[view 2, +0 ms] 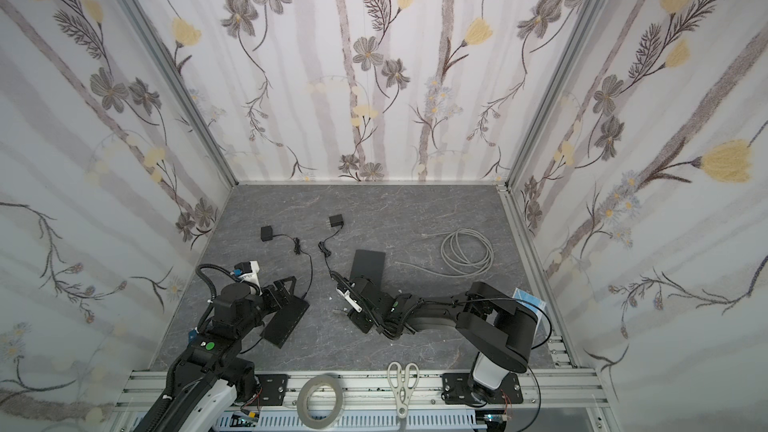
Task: Insert the plug into the switch port
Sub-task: 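Lower the right gripper onto the two grey ethernet plugs beside the flat switch, then close the right gripper on one grey ethernet plug and lift it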
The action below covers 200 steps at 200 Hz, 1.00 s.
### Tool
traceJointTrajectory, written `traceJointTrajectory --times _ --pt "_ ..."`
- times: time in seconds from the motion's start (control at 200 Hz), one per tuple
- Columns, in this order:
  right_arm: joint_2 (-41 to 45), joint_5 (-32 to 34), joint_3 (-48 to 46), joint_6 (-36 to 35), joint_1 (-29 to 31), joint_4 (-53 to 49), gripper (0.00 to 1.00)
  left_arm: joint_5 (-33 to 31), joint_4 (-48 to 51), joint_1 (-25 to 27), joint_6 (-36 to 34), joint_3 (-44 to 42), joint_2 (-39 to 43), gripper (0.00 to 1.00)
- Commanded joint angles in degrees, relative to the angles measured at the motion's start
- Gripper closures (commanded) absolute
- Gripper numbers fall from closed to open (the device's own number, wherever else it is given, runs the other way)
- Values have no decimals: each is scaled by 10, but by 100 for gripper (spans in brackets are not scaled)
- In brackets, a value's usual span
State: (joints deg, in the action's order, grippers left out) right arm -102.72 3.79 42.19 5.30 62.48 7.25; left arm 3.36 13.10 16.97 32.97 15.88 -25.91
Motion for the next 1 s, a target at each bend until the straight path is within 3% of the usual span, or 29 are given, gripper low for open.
traceJointTrajectory --times 0.0,0.235,0.685,0.994 --pt "7 -1 -8 -5 -3 8 50 -33 26 1 -31 -5 6 13" --pt "-2 -45 23 -27 -6 -15 51 -12 5 2 -39 -29 47 11" --pt "-73 -57 81 -44 -10 -42 52 -7 2 1 -40 -29 37 11" --pt "-90 -69 85 -40 -6 -41 61 -7 2 1 -40 -29 36 11"
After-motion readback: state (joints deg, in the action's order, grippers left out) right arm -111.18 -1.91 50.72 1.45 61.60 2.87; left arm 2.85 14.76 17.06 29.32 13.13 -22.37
